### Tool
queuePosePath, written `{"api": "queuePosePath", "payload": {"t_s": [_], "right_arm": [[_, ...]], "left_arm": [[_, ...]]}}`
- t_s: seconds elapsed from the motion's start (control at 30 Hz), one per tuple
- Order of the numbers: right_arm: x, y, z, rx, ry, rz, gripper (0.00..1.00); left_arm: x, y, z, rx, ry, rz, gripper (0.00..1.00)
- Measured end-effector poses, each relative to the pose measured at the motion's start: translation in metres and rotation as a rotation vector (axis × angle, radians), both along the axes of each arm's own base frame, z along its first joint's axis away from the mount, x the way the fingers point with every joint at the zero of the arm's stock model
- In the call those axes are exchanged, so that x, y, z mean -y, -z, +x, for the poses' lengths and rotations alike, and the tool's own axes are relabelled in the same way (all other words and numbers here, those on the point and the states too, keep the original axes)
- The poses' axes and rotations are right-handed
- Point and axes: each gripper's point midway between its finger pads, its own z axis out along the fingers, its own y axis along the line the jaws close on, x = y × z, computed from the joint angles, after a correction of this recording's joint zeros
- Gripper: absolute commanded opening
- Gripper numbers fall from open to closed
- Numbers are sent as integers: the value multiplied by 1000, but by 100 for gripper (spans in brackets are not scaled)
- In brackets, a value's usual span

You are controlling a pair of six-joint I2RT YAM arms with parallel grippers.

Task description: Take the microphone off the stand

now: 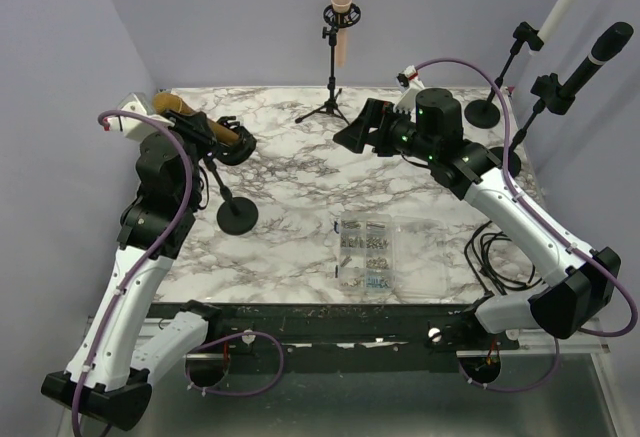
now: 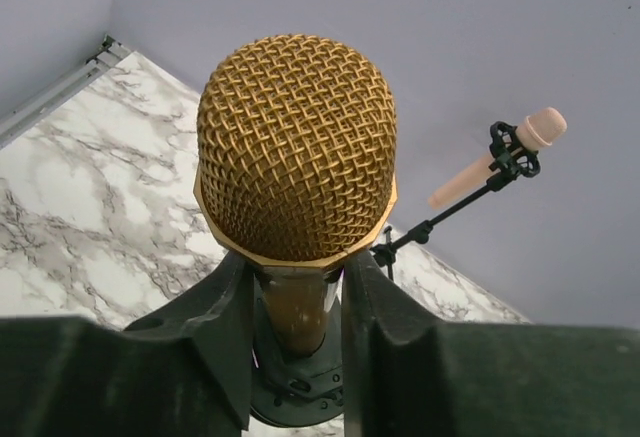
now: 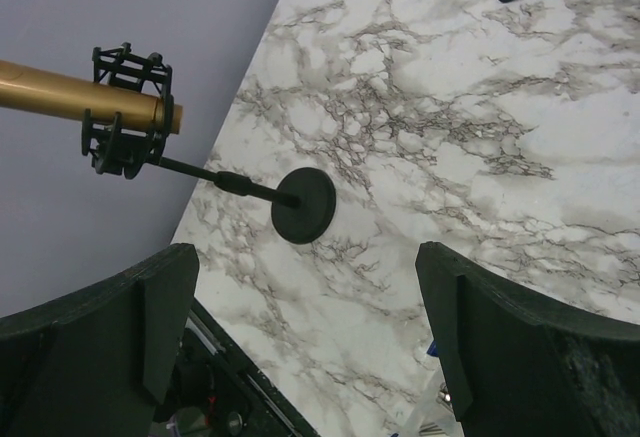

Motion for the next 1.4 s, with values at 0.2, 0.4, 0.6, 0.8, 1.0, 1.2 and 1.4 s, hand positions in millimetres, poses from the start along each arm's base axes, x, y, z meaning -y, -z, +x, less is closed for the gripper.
{"api": "queuePosePath", "payload": {"t_s": [0.2, 0.4, 0.6, 0.8, 1.0, 1.2, 1.4], "right_arm": [[1, 0, 1, 6, 5, -7, 100], [2, 1, 2, 11, 8, -13, 100], [2, 1, 2, 13, 7, -15, 100], [1, 5, 3, 8, 4, -22, 100], [-9, 13, -2, -7, -70, -25, 100], [-33, 3, -28, 38, -283, 67, 100], [-56, -5, -69, 92, -518, 162, 100]], "left_arm": [[-2, -16, -2, 35, 1, 17, 6], [-4, -53, -11, 112, 6, 17, 4], [-4, -84, -27, 187, 41, 26, 0], [18, -110, -53, 284, 209, 75, 0], [67, -132, -75, 351, 508, 119, 0], [136, -108, -73, 268, 901, 130, 0], [178, -61, -68, 99, 1165, 34, 0]]}}
